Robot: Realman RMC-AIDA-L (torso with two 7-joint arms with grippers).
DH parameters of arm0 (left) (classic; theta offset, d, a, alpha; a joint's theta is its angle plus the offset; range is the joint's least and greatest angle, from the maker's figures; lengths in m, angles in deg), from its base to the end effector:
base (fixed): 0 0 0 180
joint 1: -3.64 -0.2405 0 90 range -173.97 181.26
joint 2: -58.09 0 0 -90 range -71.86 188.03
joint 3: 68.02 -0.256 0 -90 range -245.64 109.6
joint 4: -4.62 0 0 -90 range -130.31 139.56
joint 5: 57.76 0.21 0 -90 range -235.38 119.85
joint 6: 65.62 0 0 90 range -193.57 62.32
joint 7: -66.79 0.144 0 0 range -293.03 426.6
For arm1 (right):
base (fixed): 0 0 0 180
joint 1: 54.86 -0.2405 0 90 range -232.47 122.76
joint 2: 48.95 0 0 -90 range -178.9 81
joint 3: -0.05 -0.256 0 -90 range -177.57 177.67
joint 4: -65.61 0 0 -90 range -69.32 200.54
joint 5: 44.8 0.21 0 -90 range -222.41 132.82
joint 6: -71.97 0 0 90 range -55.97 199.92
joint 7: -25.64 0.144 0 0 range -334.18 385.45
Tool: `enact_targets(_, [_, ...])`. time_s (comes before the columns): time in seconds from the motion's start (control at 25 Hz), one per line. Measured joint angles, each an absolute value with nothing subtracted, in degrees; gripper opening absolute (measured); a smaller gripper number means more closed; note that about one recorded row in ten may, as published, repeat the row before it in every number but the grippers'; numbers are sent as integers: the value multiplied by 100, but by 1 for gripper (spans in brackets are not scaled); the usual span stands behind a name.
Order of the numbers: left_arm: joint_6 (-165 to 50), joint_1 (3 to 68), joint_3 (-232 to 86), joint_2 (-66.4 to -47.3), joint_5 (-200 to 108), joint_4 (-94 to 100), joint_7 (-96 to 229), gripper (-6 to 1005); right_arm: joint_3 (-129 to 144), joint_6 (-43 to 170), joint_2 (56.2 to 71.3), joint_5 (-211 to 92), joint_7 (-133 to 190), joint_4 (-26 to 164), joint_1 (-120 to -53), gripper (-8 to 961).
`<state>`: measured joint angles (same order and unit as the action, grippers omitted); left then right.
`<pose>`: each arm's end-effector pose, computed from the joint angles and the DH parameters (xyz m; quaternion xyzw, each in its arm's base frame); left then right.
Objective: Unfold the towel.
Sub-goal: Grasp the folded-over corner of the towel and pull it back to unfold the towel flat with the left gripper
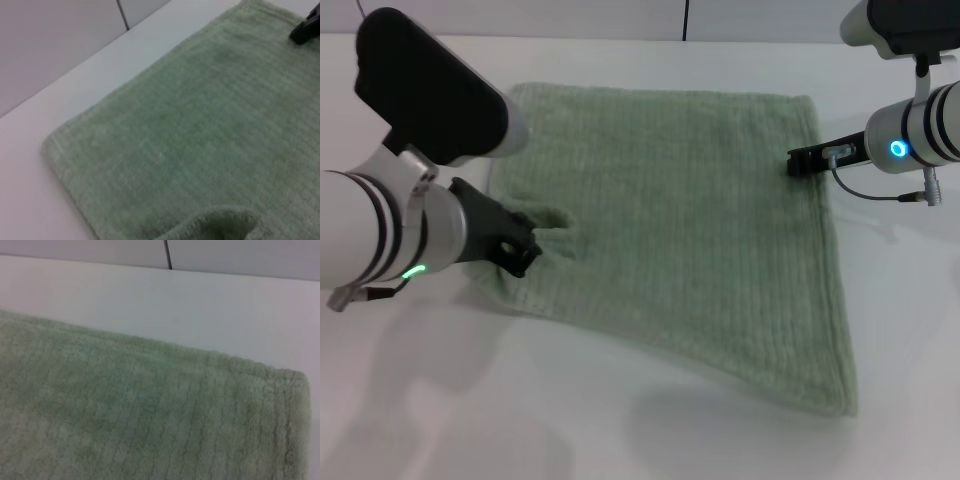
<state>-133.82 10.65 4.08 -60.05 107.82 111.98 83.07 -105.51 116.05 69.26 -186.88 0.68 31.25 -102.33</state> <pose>-0.1744 0.2893 -0.0080 -0.8911 -0.2521 0.1223 0.3569 0.2324 0.4369 -0.0498 -0.8182 0.4806 -0.0302 0.3140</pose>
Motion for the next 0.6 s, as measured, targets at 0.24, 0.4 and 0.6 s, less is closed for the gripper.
enact_targets(0.24, [-13769, 1095, 618, -6005, 10782, 11209, 8005, 66, -10550, 11609, 6922, -18691, 68, 3125, -10225, 0])
enact_targets(0.4, [-13902, 1027, 636, -6004, 10783, 11236, 7969, 75, -10550, 11619, 6914, -18691, 68, 3125, -10214, 0])
enact_targets(0.6, [-14163, 993, 591, -6006, 10782, 11328, 7881, 184, -10550, 11624, 6911, -18692, 68, 3125, -10214, 1])
